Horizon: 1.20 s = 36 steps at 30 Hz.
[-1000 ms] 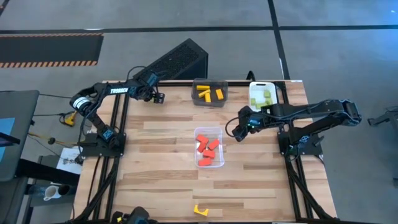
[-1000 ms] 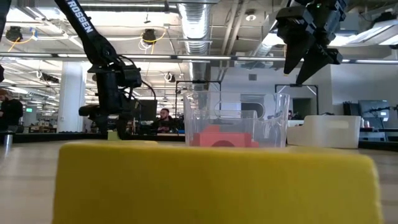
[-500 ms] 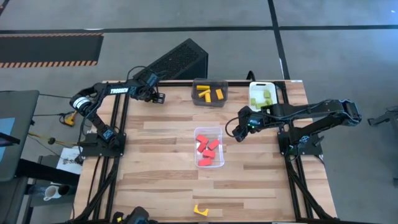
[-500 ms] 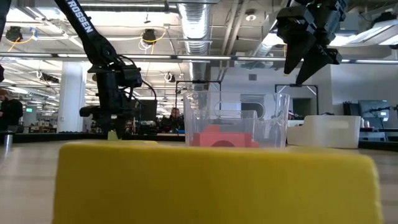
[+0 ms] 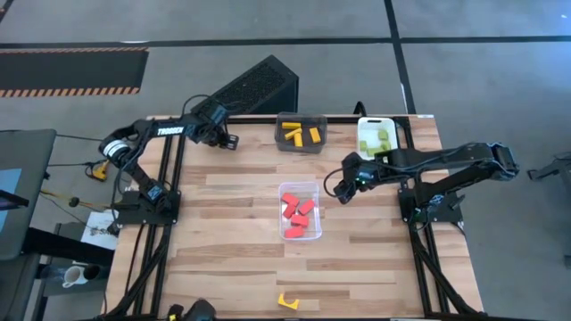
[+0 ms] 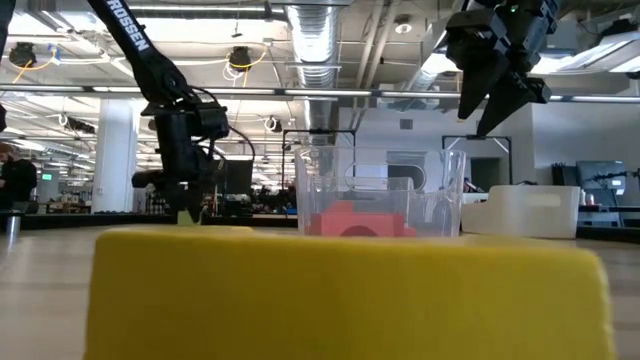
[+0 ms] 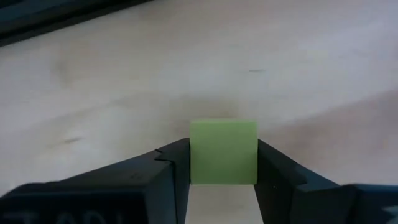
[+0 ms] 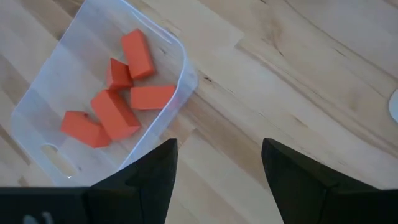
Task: Sort & place blocks by color
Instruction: Put the green block into the white bin
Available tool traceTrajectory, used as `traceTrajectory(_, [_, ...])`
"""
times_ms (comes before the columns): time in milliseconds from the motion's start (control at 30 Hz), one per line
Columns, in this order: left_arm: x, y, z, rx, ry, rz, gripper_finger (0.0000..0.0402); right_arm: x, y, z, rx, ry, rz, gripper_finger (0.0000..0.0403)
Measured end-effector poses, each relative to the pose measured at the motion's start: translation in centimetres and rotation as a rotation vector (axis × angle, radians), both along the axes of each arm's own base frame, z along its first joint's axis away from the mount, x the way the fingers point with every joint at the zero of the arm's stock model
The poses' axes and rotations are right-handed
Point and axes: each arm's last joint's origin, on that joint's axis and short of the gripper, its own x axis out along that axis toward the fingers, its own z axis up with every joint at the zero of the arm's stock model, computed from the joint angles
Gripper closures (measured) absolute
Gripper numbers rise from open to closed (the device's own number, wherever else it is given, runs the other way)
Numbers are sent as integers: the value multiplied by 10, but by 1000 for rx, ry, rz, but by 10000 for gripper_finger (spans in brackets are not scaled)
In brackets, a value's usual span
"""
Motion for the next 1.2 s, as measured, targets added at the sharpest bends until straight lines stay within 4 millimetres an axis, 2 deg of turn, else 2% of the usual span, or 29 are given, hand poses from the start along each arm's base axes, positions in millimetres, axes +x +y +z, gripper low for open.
traceTrajectory(233, [31, -24, 27, 52, -207, -117, 294, -8, 5, 10, -18, -52, 16, 148])
traceTrajectory(400, [68, -57, 55, 61, -515, -284, 291, -15, 7, 25, -57, -158, 85, 148])
traceTrajectory(567, [105, -88, 89, 28, -930, -445, 293, -22, 7, 39, -215, -451, 223, 148])
traceTrajectory(733, [122, -111, 116, -102, -1250, -475, 291, -26, 9, 45, -350, -725, 282, 148])
traceTrajectory(867, [127, -126, 126, -220, -1356, -463, 291, -22, 13, 55, -490, -823, 370, 148])
traceTrajectory(1067, [133, -144, 128, -348, -1390, -424, 290, -5, 16, 68, -852, -903, 509, 148])
traceTrajectory(1200, [135, -154, 133, -360, -1437, -437, 290, 11, 14, 69, -929, -878, 530, 148])
